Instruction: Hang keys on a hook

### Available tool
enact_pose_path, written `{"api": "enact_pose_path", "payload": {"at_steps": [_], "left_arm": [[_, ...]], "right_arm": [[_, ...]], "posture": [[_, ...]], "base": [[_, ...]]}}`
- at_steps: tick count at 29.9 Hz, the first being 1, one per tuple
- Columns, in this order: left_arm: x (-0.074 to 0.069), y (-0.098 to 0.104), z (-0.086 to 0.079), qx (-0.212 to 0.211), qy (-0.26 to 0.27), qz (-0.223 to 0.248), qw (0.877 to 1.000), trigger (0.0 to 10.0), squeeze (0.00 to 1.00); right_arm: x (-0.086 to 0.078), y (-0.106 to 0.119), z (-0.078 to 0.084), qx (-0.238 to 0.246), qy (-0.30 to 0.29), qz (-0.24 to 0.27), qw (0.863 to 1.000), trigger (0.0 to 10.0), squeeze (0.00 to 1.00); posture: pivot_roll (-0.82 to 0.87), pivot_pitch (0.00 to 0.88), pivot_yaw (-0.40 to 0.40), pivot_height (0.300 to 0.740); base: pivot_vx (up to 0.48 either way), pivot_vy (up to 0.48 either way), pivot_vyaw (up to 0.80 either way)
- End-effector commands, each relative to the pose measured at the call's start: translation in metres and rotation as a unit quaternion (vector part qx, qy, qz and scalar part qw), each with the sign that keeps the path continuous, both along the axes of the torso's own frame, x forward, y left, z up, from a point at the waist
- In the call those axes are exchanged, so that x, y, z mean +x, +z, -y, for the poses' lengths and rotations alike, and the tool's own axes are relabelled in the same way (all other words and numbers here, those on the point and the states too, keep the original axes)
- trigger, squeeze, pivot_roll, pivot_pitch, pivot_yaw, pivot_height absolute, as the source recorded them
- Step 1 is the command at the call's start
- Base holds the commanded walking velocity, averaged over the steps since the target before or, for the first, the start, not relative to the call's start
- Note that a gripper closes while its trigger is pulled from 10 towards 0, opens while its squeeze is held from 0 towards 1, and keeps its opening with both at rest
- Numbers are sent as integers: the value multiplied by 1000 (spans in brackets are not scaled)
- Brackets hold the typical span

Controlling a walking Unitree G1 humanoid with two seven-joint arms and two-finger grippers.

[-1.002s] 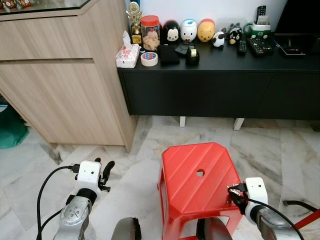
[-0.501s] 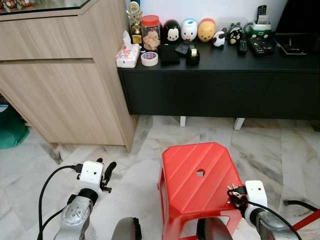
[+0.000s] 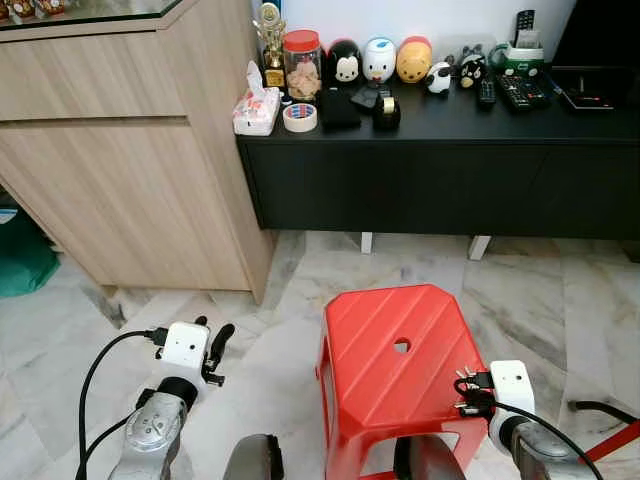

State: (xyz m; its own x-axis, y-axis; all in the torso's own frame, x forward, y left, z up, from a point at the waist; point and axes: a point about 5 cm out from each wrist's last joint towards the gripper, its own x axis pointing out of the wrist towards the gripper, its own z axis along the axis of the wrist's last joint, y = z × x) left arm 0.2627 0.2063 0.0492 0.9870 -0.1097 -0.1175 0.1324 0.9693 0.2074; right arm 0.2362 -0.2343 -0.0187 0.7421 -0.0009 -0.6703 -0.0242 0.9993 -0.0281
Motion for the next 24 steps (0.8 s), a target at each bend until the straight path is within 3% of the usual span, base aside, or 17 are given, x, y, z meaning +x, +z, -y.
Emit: {"api": "enact_pose_path", "payload": {"at_steps": [1, 2, 3, 5, 10, 14, 18, 19, 20, 21, 24], "left_arm": [[-5, -6, -4, 12, 1, -14, 1000, 10000, 0], [-5, -7, -4, 13, 1, -15, 1000, 10000, 0], [-6, -8, -4, 15, 2, -17, 1000, 10000, 0], [-6, -10, -4, 15, 3, -20, 1000, 10000, 0], [-11, -17, -5, 14, 7, -32, 999, 10000, 0], [-15, -23, -6, 15, 11, -42, 999, 10000, 0], [-17, -26, -7, 15, 17, -48, 999, 10000, 0], [-20, -32, -8, 15, 22, -58, 998, 10000, 0], [-21, -34, -8, 14, 24, -61, 998, 10000, 0], [-22, -35, -8, 14, 24, -63, 998, 10000, 0], [-22, -37, -5, 14, 23, -66, 997, 10000, 0]], "right_arm": [[6, 7, -5, 6, 2, 34, 999, 1373, 0], [8, 10, -6, 5, -2, 49, 999, 1294, 0], [11, 14, -7, 2, -7, 69, 998, 196, 0], [13, 18, -8, -8, -15, 92, 996, 0, 0], [20, 33, -13, -13, -51, 169, 984, 0, 0], [23, 51, -17, -39, -72, 249, 965, 0, 0], [25, 57, -20, -21, -95, 277, 956, 0, 0], [29, 67, -30, 9, -93, 309, 946, 2078, 0], [31, 66, -37, 35, -88, 303, 948, 10000, 0], [32, 64, -42, 54, -85, 297, 950, 10000, 0], [31, 37, -44, 50, -108, 186, 975, 10000, 0]], "posture": [[49, 63, 55, 607], [48, 63, 55, 607], [48, 63, 55, 607], [48, 62, 53, 607], [46, 59, 49, 607], [48, 60, 47, 607], [44, 55, 40, 607], [42, 53, 37, 607], [38, 50, 36, 607], [37, 50, 35, 607], [38, 48, 28, 607]], "base": [[0, 0, 0], [0, 0, 0], [0, 0, 0], [0, 0, 0], [0, 0, 0], [0, 0, 0], [0, 0, 0], [0, 0, 0], [0, 0, 0], [0, 0, 0], [0, 0, 0]]}}
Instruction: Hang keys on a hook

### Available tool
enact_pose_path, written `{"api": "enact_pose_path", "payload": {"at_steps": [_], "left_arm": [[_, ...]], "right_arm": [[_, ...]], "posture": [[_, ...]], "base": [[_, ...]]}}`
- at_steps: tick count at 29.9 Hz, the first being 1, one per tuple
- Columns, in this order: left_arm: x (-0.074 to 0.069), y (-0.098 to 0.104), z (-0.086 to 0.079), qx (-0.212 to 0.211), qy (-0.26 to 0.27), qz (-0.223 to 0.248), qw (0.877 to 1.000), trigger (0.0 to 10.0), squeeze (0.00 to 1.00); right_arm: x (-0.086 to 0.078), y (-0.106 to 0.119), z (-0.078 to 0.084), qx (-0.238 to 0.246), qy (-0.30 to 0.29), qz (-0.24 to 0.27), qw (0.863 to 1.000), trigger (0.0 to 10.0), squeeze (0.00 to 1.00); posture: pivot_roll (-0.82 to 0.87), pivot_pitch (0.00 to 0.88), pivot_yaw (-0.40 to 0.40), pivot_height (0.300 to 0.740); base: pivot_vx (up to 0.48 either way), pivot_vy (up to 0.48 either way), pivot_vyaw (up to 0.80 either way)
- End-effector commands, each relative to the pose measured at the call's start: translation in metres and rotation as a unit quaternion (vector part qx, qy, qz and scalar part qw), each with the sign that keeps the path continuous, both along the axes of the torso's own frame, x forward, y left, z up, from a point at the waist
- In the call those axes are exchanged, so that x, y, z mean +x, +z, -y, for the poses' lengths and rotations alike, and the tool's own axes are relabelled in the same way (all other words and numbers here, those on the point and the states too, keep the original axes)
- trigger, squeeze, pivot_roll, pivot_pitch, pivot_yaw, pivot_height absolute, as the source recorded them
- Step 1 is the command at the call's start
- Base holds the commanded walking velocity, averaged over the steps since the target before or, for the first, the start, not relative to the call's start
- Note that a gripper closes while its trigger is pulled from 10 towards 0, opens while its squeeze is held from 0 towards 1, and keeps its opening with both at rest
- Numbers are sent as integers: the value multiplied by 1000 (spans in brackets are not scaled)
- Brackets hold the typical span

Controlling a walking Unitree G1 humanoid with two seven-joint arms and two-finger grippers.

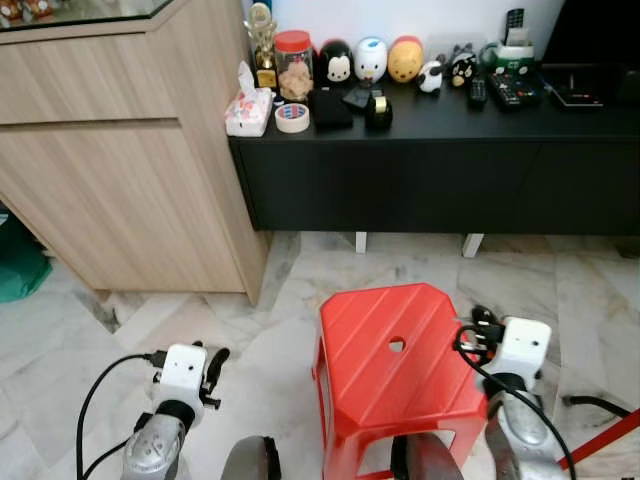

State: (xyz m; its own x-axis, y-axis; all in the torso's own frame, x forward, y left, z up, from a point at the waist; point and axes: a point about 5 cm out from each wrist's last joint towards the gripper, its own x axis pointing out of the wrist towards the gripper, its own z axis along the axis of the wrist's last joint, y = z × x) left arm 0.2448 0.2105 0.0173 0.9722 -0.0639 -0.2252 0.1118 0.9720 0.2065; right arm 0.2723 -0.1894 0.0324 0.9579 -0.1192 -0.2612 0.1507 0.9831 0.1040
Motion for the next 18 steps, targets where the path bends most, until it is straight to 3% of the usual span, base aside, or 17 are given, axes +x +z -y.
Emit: {"api": "enact_pose_path", "payload": {"at_steps": [1, 3, 4, 5, 6, 7, 9, 11, 12, 14, 15, 16, 17, 18], "left_arm": [[-4, -6, -1, 8, 0, -12, 1000, 10000, 0], [-5, -6, 0, 9, 0, -11, 1000, 10000, 0], [-5, -6, 0, 9, 1, -11, 1000, 10000, 0], [-5, -6, -1, 10, 1, -11, 1000, 10000, 0], [-5, -7, -1, 11, 1, -11, 1000, 10000, 0], [-5, -7, -1, 11, 1, -11, 1000, 10000, 0], [-6, -7, -2, 12, 2, -11, 1000, 10000, 0], [-6, -8, -2, 14, 2, -11, 1000, 10000, 0], [-7, -9, -2, 15, 2, -12, 1000, 10000, 0], [-7, -9, -1, 15, 2, -12, 1000, 10000, 0], [-7, -9, -1, 15, 2, -12, 1000, 10000, 0], [-7, -9, -1, 15, 1, -12, 1000, 10000, 0], [-7, -9, -1, 15, 1, -12, 1000, 10000, 0], [-7, -10, 0, 15, 0, -13, 1000, 10000, 0]], "right_arm": [[-8, -23, 3, -18, -13, -92, 995, 10000, 0], [-11, -30, 6, -86, 17, -116, 989, 10000, 0], [-10, -27, 5, -84, 27, -99, 991, 10000, 0], [-7, -23, 3, -60, 25, -81, 995, 10000, 0], [-5, -17, 0, -1, 12, -53, 999, 10000, 0], [-5, -17, 0, -1, 12, -53, 999, 10000, 0], [3, -2, -2, 145, -31, -3, 989, 10000, 0], [5, -1, -2, 89, 2, -14, 996, 10000, 0], [5, -3, 0, 24, 18, -23, 999, 10000, 0], [7, -1, 3, 158, -48, -9, 986, 10000, 0], [7, 0, 5, 218, -79, -2, 973, 10000, 0], [8, 0, 6, 158, -52, -9, 986, 10000, 0], [8, 0, 6, 158, -52, -9, 986, 10000, 0], [7, 4, 4, -9, 18, -6, 1000, 10000, 0]], "posture": [[38, 48, 28, 607], [45, 46, 23, 607], [44, 48, 22, 607], [44, 48, 22, 607], [43, 50, 22, 607], [43, 50, 22, 607], [37, 51, 20, 607], [36, 50, 20, 607], [41, 49, 18, 607], [41, 49, 18, 607], [43, 51, 19, 607], [37, 48, 22, 607], [37, 48, 22, 607], [35, 48, 21, 607]], "base": [[0, 0, 0], [0, 0, 0], [0, 0, 0], [0, 0, 0], [0, 0, 0], [0, 0, 0], [0, 0, 0], [0, 0, 0], [0, 0, 0], [0, 0, 0], [0, 0, 0], [0, 0, 0], [0, 0, 0], [0, 0, 0]]}}
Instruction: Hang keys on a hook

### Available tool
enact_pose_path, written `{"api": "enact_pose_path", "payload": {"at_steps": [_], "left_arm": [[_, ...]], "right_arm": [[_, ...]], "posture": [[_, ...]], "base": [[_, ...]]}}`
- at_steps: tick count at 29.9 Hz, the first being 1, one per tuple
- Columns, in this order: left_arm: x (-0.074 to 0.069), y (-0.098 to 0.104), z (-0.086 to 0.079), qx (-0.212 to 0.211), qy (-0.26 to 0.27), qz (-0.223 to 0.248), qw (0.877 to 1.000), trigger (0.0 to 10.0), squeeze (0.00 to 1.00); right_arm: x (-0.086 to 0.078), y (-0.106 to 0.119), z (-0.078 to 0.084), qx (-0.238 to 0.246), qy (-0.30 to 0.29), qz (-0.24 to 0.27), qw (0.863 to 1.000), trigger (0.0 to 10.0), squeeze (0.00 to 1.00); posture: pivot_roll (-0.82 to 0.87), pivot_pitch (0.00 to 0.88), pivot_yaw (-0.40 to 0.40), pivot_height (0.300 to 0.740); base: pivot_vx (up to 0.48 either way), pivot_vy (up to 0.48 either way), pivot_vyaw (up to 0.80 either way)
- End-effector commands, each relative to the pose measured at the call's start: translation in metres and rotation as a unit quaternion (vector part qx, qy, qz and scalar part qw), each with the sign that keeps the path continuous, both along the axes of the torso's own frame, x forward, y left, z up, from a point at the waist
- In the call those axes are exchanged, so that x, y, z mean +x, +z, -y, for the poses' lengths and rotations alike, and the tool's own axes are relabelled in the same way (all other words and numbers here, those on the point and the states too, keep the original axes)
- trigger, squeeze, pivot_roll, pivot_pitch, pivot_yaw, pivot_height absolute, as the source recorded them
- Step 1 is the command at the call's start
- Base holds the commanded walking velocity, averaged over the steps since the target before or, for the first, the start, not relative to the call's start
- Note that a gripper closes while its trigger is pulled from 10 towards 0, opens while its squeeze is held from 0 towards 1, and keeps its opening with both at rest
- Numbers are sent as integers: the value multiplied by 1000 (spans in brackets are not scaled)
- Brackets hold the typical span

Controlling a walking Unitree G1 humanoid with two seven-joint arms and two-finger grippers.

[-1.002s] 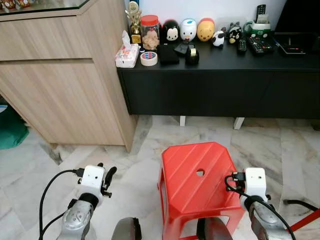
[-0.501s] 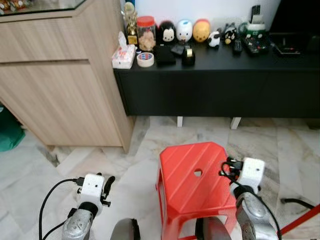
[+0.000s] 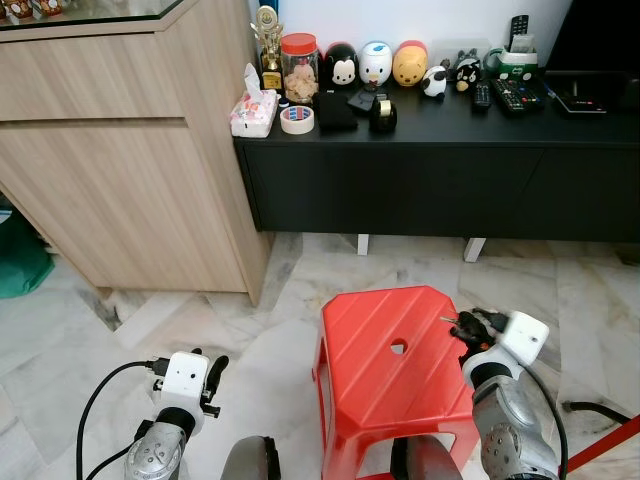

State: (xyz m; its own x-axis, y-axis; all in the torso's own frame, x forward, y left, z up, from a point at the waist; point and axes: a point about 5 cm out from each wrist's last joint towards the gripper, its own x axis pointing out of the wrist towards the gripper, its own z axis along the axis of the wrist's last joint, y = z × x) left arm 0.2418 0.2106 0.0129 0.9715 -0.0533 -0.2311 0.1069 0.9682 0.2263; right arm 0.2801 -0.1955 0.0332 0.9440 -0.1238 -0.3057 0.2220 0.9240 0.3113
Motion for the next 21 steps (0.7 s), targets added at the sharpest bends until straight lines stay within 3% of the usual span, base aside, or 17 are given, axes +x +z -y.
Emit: {"api": "enact_pose_path", "payload": {"at_steps": [1, 2, 3, 4, 7, 21], "left_arm": [[-4, -6, 1, 5, -4, -11, 1000, 10000, 0], [-4, -6, 1, 5, -4, -11, 1000, 10000, 0], [-5, -7, 1, 5, -4, -13, 1000, 10000, 0], [-5, -8, 1, 5, -4, -14, 1000, 10000, 0], [-6, -9, 1, 5, -4, -15, 1000, 10000, 0], [-14, -21, -6, 3, 16, -42, 999, 10000, 0]], "right_arm": [[-1, 5, -4, -173, 79, 11, 982, 10000, 0], [-1, 5, -4, -173, 79, 11, 982, 10000, 0], [-2, 9, -6, -121, 60, 38, 990, 10000, 0], [-2, 11, -6, -103, 52, 50, 992, 10000, 0], [-3, 18, -6, -105, 45, 77, 991, 10000, 0], [-3, 15, -10, -111, 37, 84, 990, 10000, 0]], "posture": [[35, 48, 21, 607], [35, 48, 21, 607], [37, 46, 21, 607], [36, 45, 21, 607], [35, 43, 22, 617], [35, 38, 17, 702]], "base": [[0, 0, 0], [0, 0, 0], [0, 0, 0], [0, 0, 0], [0, 0, 0], [0, 0, 0]]}}
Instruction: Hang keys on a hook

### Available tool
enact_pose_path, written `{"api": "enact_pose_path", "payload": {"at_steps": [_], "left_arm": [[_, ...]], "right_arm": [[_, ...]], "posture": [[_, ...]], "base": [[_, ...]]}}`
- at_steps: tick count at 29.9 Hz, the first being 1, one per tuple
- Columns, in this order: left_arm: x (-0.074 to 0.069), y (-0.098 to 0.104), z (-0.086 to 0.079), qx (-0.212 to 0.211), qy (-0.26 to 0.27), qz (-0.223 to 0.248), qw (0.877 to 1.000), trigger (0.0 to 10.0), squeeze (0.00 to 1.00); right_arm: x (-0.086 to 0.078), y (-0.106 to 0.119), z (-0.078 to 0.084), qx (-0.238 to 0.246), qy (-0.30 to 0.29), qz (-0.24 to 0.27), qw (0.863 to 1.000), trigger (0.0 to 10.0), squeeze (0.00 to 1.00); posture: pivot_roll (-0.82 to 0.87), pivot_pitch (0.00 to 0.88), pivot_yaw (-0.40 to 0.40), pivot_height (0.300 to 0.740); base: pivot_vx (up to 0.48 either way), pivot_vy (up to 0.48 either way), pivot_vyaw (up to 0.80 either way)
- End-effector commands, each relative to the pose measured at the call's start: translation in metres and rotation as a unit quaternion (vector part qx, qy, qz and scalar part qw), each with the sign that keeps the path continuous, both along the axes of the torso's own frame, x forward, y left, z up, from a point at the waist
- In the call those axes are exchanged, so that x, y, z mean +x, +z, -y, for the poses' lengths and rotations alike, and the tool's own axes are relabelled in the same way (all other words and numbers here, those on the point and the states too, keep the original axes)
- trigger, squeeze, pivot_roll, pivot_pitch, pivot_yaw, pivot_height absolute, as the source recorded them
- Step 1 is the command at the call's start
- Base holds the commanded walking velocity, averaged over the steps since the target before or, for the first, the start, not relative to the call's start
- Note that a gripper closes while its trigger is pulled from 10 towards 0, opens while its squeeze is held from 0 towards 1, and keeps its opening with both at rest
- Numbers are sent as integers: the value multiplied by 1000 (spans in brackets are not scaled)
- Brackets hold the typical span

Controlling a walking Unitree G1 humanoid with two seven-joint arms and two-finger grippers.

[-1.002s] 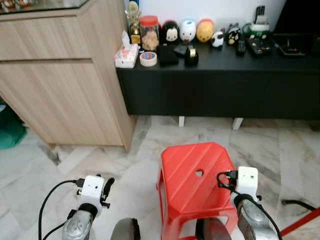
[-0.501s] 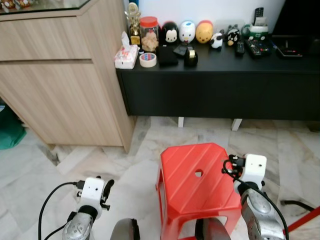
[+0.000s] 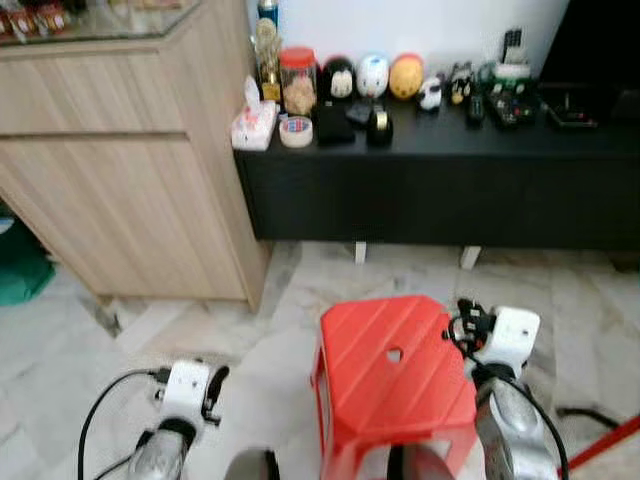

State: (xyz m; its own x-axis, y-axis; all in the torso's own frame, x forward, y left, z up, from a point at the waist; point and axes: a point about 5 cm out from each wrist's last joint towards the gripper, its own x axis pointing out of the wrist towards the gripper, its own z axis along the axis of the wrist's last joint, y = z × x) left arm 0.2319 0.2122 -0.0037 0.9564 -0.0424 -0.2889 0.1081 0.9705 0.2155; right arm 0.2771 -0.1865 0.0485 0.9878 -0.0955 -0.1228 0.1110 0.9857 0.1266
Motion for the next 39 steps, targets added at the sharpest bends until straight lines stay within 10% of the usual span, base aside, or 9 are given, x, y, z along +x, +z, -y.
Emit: {"api": "enact_pose_path", "payload": {"at_steps": [1, 39], "left_arm": [[-5, -6, -6, 6, 12, -16, 1000, 10000, 0], [-79, -80, -11, -58, 139, -249, 957, 10000, 0]], "right_arm": [[-1, 0, -2, 1, -1, 3, 1000, 10000, 0], [-4, -17, 7, -15, -29, -18, 999, 10000, 0]], "posture": [[36, 38, 15, 707], [1, 0, -18, 740]], "base": [[0, 0, 0], [0, 0, 0]]}}
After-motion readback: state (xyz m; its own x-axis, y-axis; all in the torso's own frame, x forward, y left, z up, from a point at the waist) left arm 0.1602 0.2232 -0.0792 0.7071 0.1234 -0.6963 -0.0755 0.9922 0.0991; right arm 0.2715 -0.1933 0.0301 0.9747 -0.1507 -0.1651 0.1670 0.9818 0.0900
